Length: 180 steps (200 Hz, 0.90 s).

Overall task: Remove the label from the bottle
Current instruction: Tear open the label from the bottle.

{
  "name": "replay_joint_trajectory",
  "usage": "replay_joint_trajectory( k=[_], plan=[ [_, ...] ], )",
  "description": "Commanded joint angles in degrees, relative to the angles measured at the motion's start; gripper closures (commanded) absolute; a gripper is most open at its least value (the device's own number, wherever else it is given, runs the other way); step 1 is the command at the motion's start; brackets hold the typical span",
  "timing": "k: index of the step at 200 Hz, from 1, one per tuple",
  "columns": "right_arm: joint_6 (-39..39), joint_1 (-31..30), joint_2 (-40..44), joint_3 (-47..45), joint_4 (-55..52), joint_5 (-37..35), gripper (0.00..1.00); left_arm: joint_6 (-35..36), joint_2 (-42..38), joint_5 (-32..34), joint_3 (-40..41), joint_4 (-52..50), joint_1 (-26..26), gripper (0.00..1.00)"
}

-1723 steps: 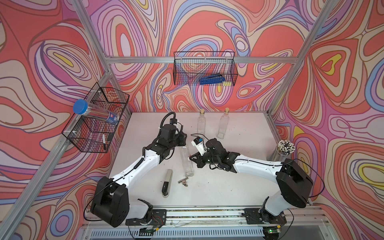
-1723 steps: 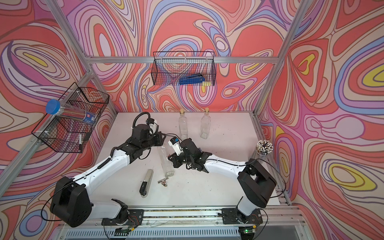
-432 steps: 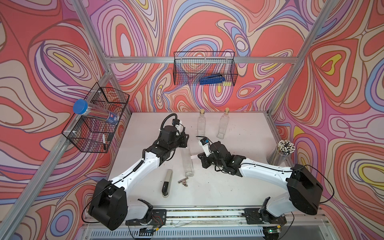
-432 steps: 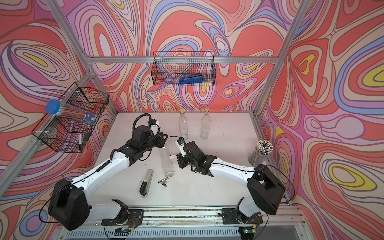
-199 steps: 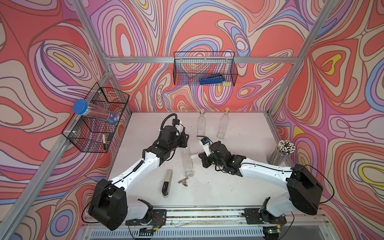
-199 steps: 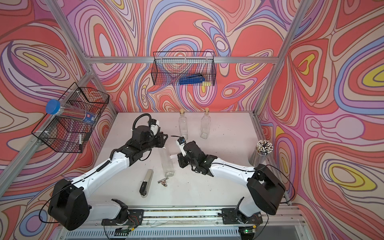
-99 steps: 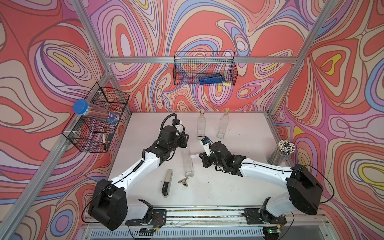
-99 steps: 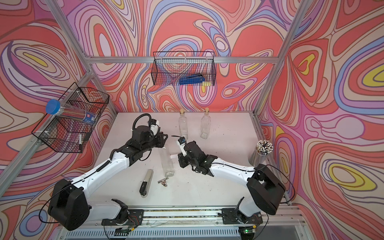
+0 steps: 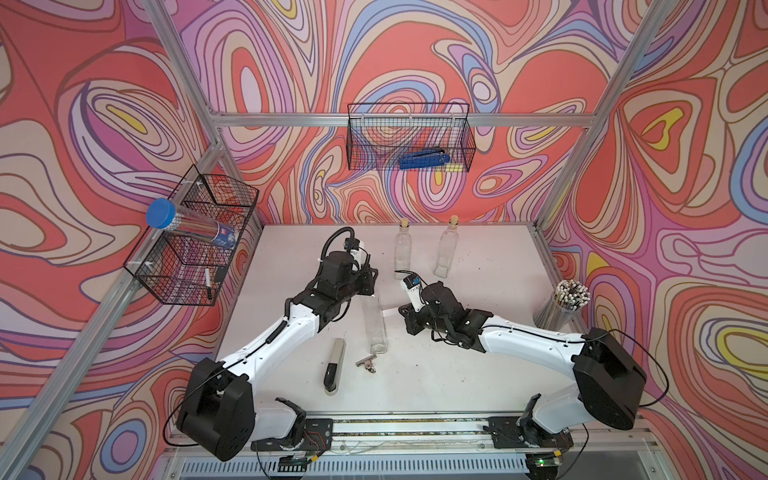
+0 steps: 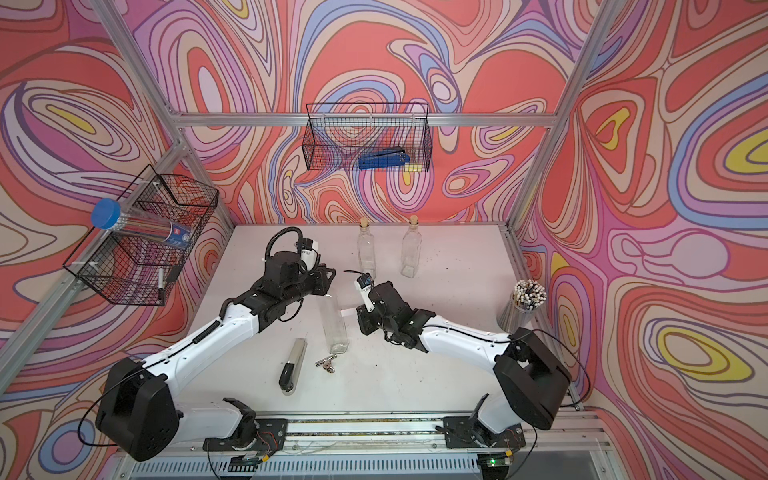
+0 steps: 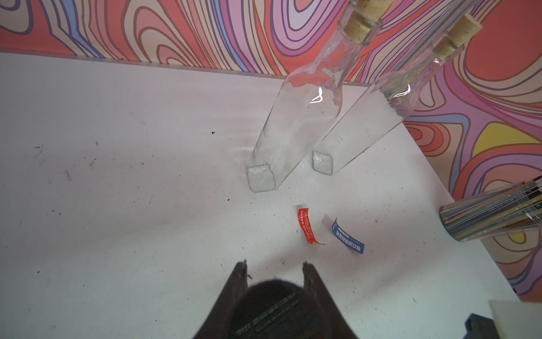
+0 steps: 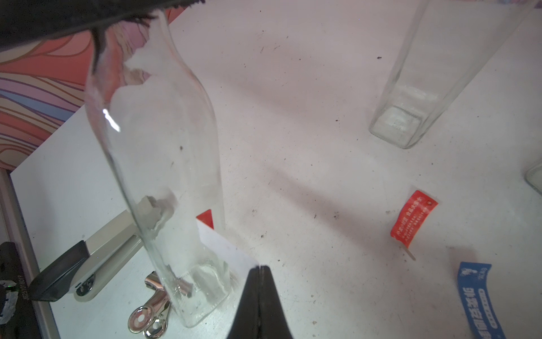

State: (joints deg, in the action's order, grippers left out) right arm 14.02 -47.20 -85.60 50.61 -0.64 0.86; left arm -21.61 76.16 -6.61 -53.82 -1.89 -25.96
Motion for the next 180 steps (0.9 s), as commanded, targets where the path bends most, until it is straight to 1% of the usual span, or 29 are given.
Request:
replay_joint_trajectory(
  k=[1,180],
  plan=[
    [-0.6,1.0,1.1,-0.9,-0.7,-2.2,1.0,3.2,-0.8,1.3,0.6,-1.4,-0.1,1.0],
    [-0.3,1.5,1.1,-1.7,-0.3,-2.2,1.0,3.2,-1.0,1.3,1.0,-1.1,-0.1,1.0]
  ],
)
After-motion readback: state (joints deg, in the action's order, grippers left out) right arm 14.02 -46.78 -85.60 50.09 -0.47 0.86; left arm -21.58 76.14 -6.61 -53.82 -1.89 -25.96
